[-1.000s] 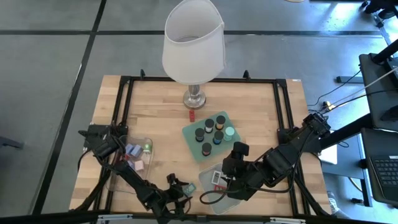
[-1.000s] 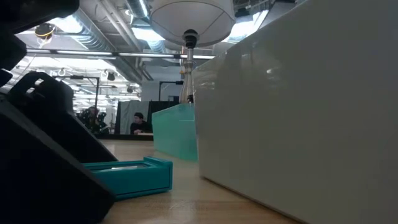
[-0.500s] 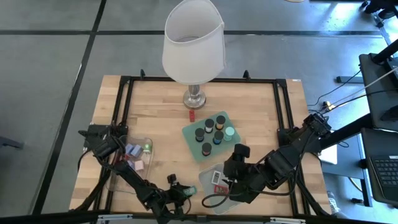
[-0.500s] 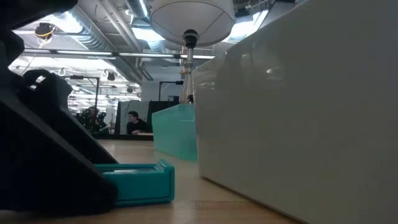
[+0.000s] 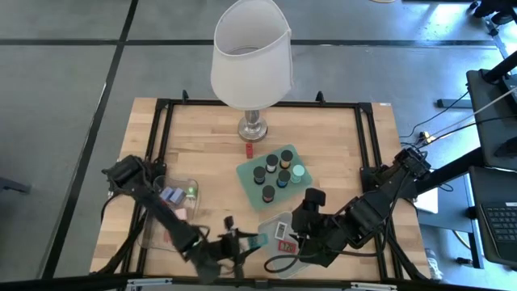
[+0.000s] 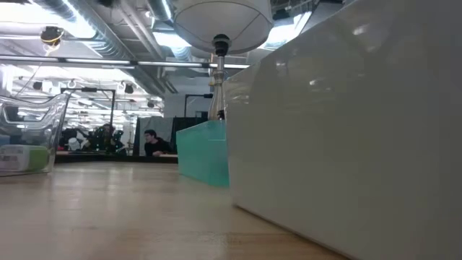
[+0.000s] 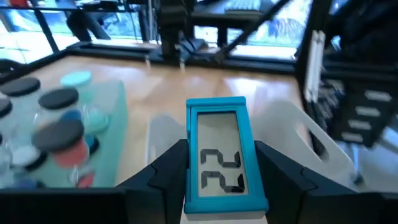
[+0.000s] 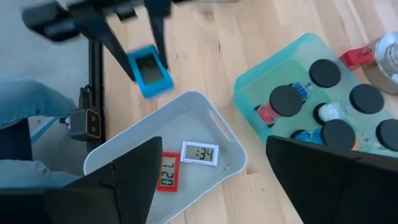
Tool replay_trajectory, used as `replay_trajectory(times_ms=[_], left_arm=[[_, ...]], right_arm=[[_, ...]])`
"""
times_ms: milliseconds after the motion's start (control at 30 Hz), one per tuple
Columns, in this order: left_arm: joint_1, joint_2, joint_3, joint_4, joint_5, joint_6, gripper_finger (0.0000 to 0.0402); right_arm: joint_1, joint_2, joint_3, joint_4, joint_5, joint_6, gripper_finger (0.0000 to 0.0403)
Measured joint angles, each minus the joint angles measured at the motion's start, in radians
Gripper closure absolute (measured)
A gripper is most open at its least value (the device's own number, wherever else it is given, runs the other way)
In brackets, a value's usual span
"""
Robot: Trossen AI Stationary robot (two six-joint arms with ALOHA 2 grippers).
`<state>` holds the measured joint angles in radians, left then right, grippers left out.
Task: Pick & Place Office items
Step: Put the blue digital timer into the gray bin
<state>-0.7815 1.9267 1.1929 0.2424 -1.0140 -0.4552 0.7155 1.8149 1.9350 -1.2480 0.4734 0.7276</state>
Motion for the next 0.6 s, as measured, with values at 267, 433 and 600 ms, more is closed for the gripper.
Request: replay_trajectory(times_ms=[267,433,600], left_arm=[[0.159,0.013,0.000,0.089,0.235,-0.030,0.0250],[0.205,0.020,0.000,0.099,0.307,-0.047,0.0250],[0.207,0.097,0.001,0.188,0.330,-0.056,0.0250]], right_arm=[[0.000,0.000,0.000,0.002,0.014,-0.002,0.0112],[0.000,0.000,0.000,0.002,0.012,-0.006,0.0112],[0.000,0.000,0.000,0.002,0.014,-0.022,0.0112]])
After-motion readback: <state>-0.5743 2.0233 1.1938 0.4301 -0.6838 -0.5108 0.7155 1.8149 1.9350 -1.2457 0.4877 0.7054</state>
